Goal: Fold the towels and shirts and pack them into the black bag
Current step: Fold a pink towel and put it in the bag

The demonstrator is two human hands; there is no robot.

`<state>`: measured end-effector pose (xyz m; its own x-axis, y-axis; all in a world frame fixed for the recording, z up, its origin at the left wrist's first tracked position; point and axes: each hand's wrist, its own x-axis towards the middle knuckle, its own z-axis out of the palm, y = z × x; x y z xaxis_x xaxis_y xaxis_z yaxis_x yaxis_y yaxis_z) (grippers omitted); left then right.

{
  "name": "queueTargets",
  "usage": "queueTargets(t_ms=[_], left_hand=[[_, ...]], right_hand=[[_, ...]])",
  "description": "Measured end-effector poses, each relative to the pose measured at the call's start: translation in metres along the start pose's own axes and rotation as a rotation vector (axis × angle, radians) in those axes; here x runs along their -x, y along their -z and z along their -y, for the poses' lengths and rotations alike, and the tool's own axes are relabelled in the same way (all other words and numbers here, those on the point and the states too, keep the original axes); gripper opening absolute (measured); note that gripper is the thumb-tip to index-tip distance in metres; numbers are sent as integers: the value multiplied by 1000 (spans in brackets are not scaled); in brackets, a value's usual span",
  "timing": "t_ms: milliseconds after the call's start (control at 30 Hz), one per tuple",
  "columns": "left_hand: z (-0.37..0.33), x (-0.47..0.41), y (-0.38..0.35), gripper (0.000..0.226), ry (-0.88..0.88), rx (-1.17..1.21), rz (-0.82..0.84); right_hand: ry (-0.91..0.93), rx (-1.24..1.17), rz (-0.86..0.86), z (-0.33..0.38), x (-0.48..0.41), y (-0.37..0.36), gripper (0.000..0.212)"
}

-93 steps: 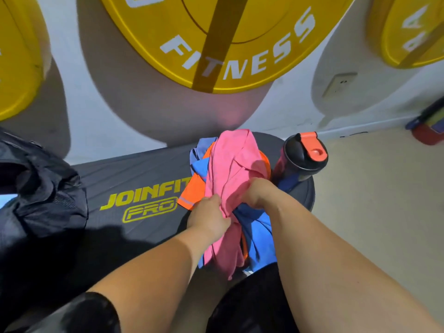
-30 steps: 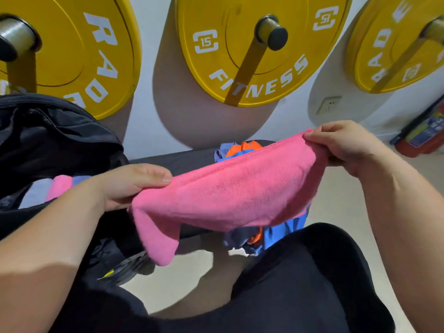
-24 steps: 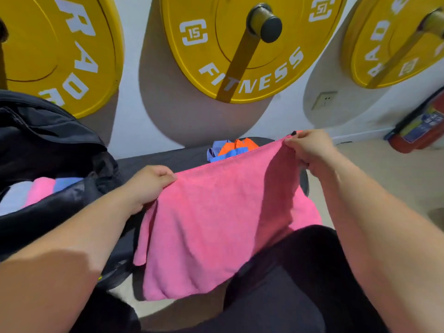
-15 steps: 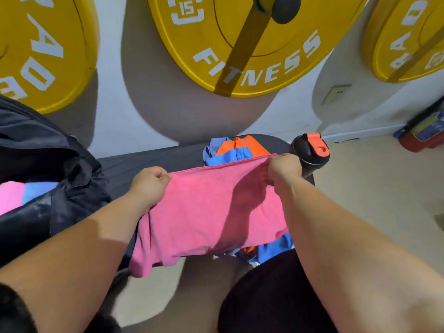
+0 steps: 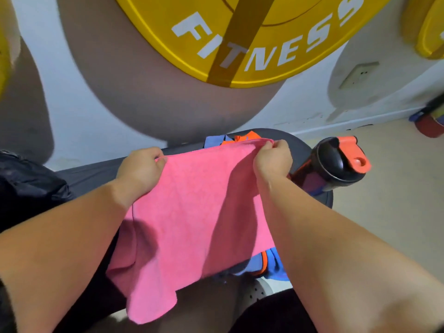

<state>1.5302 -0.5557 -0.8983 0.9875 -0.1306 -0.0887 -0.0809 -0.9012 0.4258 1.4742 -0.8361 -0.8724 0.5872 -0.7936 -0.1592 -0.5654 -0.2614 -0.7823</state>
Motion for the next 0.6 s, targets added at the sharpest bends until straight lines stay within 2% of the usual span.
queueTargets(t_ms=[33, 100, 167, 233, 267, 400, 467, 533, 600], left_hand=[[1, -3, -2, 17, -14, 3, -2], [4, -5, -9, 12, -29, 15, 23], [8, 1, -14, 20, -45, -19, 87], [13, 15, -19, 36, -81, -109, 98], [15, 24, -20, 40, -93, -137, 63], [27, 72, -21, 43, -44, -146, -47], [38, 103, -22, 44, -26, -170, -86], [51, 130, -26, 50, -20, -207, -81], [58, 152, -25, 55, 44, -261, 17]], right_hand=[[57, 13, 76, -3, 0, -5, 30], [230, 123, 309, -18, 6, -13, 63], [420, 454, 477, -39, 14, -19, 80], [541, 755, 516, -58, 22, -20, 78], [571, 818, 506, -64, 25, -18, 76], [663, 890, 371, -71, 34, -11, 73], [765, 913, 347, -68, 45, -11, 72], [871, 925, 409, -61, 59, -15, 71], [920, 935, 511, -56, 78, -21, 70]])
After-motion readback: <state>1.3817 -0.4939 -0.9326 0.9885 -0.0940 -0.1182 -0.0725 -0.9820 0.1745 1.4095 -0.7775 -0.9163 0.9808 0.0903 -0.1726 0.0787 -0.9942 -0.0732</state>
